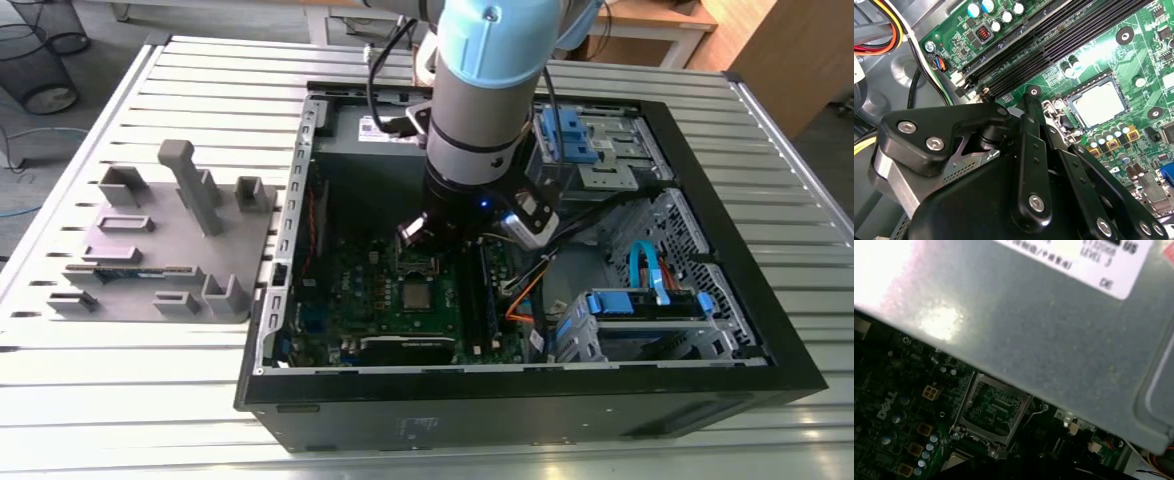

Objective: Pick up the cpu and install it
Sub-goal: 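Close the cpu cover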

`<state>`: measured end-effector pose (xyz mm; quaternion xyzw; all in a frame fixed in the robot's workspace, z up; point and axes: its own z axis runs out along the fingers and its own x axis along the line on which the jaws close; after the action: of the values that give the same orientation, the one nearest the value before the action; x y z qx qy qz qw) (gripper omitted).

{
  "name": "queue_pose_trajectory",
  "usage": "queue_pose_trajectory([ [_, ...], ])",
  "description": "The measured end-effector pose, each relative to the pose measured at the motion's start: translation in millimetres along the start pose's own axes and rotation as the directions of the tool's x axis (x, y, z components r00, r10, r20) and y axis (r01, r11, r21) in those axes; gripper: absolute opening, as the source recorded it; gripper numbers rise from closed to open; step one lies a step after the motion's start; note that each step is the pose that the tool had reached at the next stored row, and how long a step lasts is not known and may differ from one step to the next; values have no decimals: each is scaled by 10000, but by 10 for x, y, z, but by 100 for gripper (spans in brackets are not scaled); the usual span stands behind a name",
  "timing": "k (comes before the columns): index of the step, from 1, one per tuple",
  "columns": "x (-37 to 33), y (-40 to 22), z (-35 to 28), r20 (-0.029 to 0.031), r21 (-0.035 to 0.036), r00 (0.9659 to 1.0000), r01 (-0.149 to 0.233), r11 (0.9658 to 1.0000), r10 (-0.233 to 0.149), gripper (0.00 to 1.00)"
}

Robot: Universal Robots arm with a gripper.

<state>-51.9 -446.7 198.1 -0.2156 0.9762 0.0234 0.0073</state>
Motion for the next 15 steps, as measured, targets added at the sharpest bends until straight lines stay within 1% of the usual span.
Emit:
queue_pose_trajectory([
  [3, 2, 1, 8, 0, 0, 10000, 0, 10000, 0, 11],
  [10, 7, 1, -3, 1, -1, 10000, 0, 10000, 0, 11],
  [15, 16, 5, -4, 14, 7, 10000, 1, 10000, -1, 11],
])
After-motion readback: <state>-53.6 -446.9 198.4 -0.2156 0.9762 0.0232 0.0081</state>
